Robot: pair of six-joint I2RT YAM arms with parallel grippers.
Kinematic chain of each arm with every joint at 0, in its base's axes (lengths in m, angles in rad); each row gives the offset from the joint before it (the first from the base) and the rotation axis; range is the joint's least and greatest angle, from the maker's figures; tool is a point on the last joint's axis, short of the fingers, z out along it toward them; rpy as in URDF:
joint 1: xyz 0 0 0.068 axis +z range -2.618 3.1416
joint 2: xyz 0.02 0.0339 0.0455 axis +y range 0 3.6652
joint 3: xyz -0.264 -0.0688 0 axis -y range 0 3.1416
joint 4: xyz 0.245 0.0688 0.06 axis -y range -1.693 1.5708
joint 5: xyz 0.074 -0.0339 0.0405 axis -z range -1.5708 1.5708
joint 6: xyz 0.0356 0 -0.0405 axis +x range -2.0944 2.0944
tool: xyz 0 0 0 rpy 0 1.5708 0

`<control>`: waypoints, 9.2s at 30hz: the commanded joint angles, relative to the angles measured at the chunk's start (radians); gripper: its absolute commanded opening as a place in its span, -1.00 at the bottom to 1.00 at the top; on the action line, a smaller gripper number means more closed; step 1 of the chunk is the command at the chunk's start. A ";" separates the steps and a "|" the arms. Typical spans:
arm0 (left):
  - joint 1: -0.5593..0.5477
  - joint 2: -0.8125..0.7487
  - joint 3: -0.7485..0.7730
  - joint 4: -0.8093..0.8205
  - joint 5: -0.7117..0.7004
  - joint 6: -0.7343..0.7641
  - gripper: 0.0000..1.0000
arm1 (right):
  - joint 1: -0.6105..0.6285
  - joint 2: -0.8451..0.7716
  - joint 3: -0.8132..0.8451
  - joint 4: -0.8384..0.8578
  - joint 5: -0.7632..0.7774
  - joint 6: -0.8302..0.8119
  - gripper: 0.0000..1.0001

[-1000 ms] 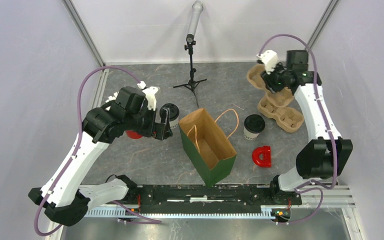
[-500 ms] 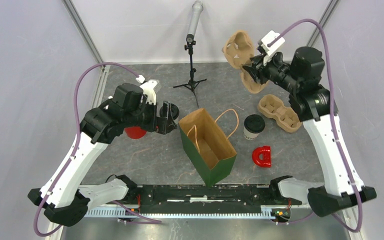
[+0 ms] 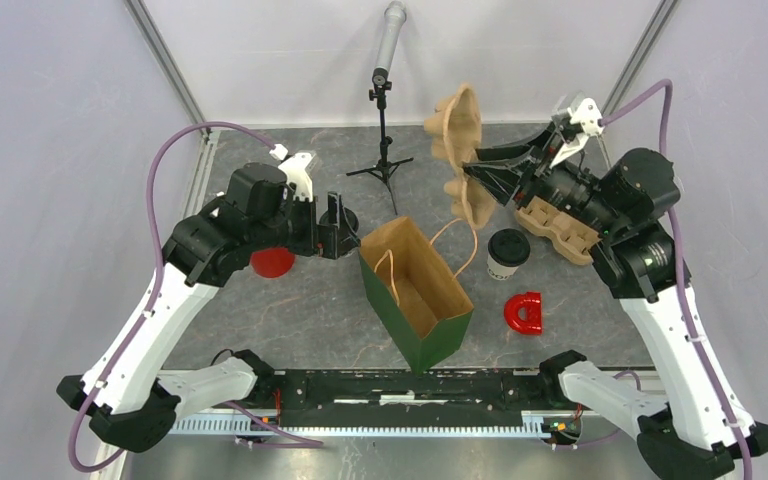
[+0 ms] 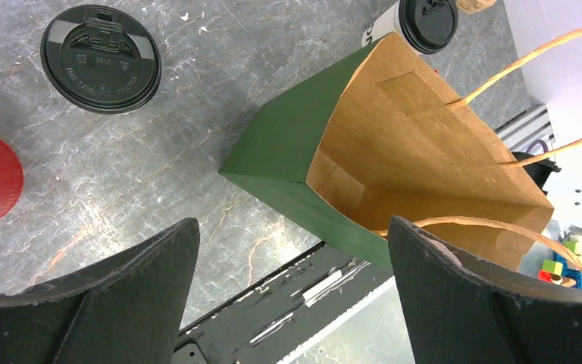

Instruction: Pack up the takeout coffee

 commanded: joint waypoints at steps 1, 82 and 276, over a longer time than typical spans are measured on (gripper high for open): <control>0.002 0.002 -0.002 0.071 -0.005 -0.046 1.00 | 0.043 0.038 0.083 0.043 -0.005 0.118 -0.25; 0.004 0.043 -0.129 0.176 0.029 -0.204 0.12 | 0.720 0.302 0.191 -0.770 0.740 0.294 -0.27; 0.117 0.067 -0.114 0.295 0.240 -0.117 0.30 | 0.759 0.020 -0.442 -0.226 0.892 0.090 -0.22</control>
